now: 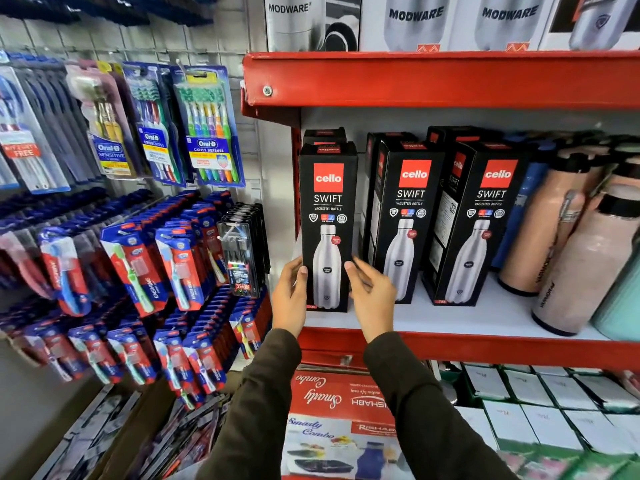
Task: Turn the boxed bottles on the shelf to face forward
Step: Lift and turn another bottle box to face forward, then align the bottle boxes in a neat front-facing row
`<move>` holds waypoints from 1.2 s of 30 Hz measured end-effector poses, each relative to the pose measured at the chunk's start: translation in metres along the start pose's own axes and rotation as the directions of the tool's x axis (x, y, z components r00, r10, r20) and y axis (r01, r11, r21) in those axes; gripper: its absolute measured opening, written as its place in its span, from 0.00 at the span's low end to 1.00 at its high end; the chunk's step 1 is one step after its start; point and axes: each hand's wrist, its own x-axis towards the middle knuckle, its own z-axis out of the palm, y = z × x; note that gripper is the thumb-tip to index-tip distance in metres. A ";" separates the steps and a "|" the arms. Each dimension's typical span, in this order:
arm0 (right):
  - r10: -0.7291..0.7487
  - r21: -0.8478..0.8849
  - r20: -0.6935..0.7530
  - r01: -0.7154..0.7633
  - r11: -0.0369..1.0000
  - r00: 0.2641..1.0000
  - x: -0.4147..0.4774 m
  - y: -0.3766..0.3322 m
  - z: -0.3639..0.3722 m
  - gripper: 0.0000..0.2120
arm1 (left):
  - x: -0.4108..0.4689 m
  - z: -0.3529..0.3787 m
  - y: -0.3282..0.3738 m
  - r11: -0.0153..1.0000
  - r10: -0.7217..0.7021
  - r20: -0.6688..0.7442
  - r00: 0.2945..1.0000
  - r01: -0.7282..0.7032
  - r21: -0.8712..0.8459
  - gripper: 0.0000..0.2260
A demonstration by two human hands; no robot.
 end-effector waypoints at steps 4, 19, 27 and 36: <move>-0.016 -0.008 -0.009 0.016 1.000 1.000 -0.013 -0.001 -0.005 0.15 | -0.015 -0.007 0.003 0.999 -0.010 -0.001 1.000 0.010 -0.031 0.13; -0.071 -0.004 0.011 0.071 0.997 0.997 -0.046 -0.015 -0.020 0.14 | -0.055 -0.012 0.018 1.000 -0.009 -0.073 0.997 0.008 -0.017 0.09; -0.102 -0.049 0.023 0.103 0.993 0.994 -0.043 -0.017 -0.038 0.14 | -0.071 0.006 0.020 0.989 0.135 -0.278 0.951 -0.114 0.093 0.15; -0.153 -0.071 -0.143 0.144 0.987 0.978 -0.006 -0.013 -0.098 0.16 | -0.092 0.087 0.047 0.893 0.443 -0.213 0.871 -0.408 0.188 0.13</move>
